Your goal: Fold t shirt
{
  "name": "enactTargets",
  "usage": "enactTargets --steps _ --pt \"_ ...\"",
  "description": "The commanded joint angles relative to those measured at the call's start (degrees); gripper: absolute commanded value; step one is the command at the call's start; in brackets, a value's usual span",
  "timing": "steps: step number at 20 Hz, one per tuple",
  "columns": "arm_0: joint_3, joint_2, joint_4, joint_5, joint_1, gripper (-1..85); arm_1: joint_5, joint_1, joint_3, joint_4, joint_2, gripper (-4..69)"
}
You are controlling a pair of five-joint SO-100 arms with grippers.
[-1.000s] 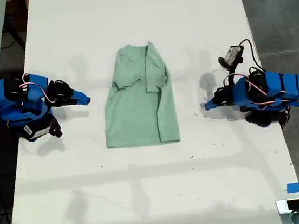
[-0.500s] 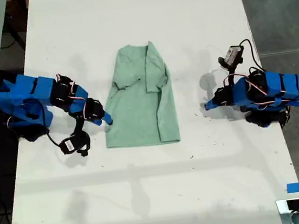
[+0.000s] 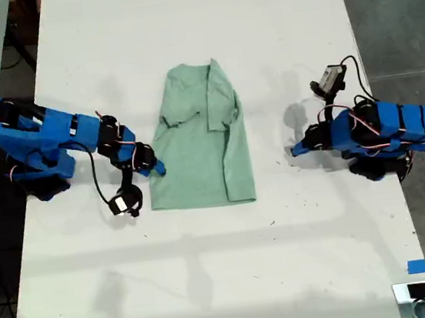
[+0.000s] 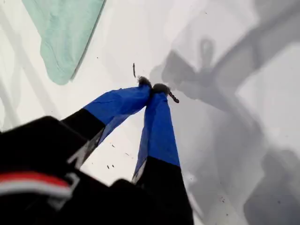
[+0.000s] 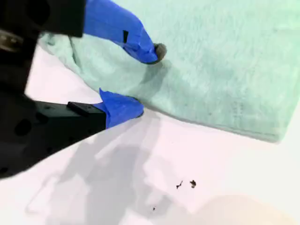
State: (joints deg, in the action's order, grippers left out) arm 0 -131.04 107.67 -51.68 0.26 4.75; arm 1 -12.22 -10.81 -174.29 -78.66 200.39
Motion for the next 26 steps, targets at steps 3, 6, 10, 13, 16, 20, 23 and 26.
enactTargets --steps 3,6,10,13,16,20,23,26 --pt "1.67 -4.83 1.05 -1.67 1.32 10.2 0.44 0.53 -2.55 -0.18 0.70 1.0" --pt "1.67 -5.01 1.05 -2.81 1.41 0.0 0.44 0.53 -2.55 -0.18 0.70 1.0" --pt "3.52 -4.66 -1.05 -4.04 0.62 0.0 0.53 0.53 -2.55 -0.18 0.70 1.0" --pt "11.78 -4.48 -9.14 -4.92 -0.53 0.0 0.53 0.53 -2.55 -0.18 0.70 1.0" --pt "22.15 -4.57 -16.08 -5.01 -1.85 0.0 0.53 0.53 -2.55 -0.18 0.70 1.0" --pt "36.39 -7.91 -18.81 -3.60 -4.39 0.0 0.53 0.53 -2.55 -0.18 0.70 1.0" --pt "42.01 -10.20 -15.82 -2.29 -5.36 0.0 0.53 0.53 -2.55 -0.18 0.70 1.0" --pt "42.19 -10.90 -9.40 0.26 -4.57 0.0 0.53 0.53 -2.55 -0.18 0.70 1.0"
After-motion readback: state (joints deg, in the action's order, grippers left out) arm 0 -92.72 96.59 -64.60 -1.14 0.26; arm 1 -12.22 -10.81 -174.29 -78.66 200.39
